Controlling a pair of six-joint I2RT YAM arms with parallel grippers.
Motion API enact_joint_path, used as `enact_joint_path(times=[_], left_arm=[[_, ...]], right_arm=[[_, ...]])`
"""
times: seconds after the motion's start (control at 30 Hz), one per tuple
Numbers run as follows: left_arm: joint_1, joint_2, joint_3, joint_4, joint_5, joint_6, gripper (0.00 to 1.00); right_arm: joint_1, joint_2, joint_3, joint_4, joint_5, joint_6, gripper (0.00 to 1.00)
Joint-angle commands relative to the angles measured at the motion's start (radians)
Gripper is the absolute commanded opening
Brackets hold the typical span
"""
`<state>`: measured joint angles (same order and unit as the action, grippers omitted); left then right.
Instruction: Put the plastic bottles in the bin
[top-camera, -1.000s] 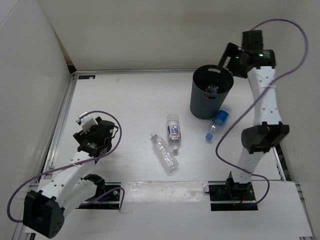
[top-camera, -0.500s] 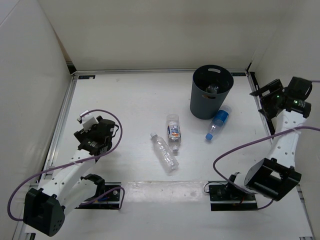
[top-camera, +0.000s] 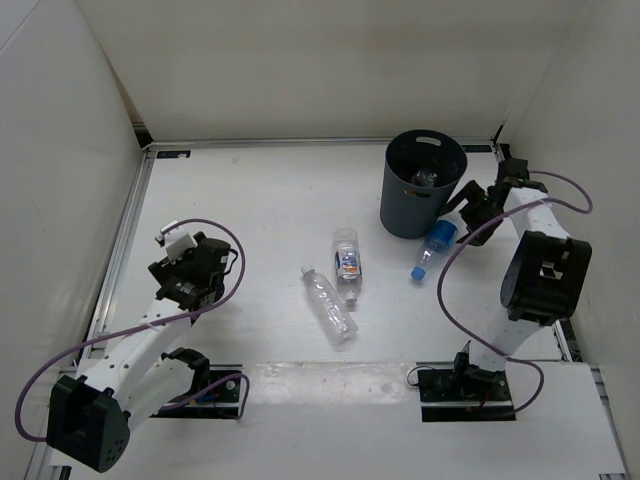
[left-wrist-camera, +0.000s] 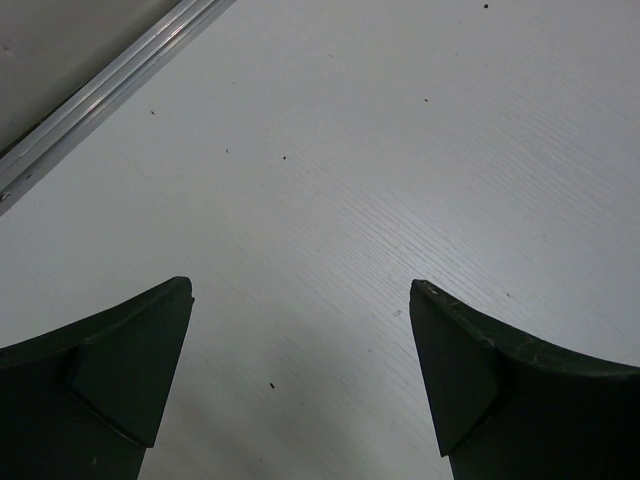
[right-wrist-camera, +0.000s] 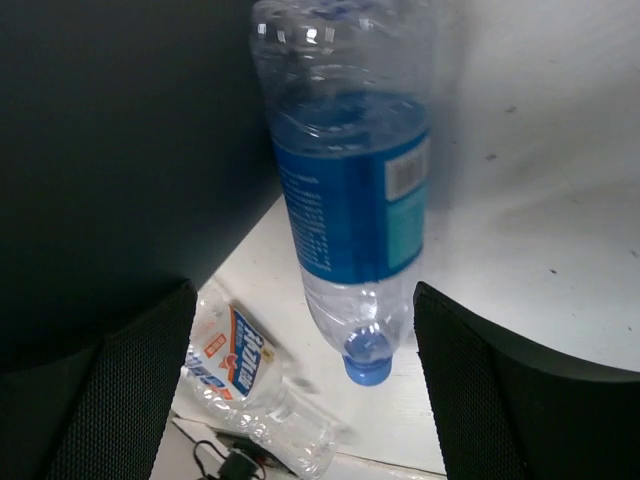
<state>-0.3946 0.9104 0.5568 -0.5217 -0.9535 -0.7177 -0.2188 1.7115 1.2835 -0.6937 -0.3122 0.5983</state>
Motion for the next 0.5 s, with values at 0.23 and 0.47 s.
enact_joint_path(times=[0.23,0.47], left_arm=[[0.000,-0.011,0.031,0.014,-0.005,-0.002,1.00],[-0.001,-0.010,0.031,0.011,-0.008,-0.008,1.00]], right_arm=[[0.055,0.184,0.189,-0.133,0.120,-0.020,0.90],[0.102,0.252,0.221,-0.170,0.166,-0.002,0.90]])
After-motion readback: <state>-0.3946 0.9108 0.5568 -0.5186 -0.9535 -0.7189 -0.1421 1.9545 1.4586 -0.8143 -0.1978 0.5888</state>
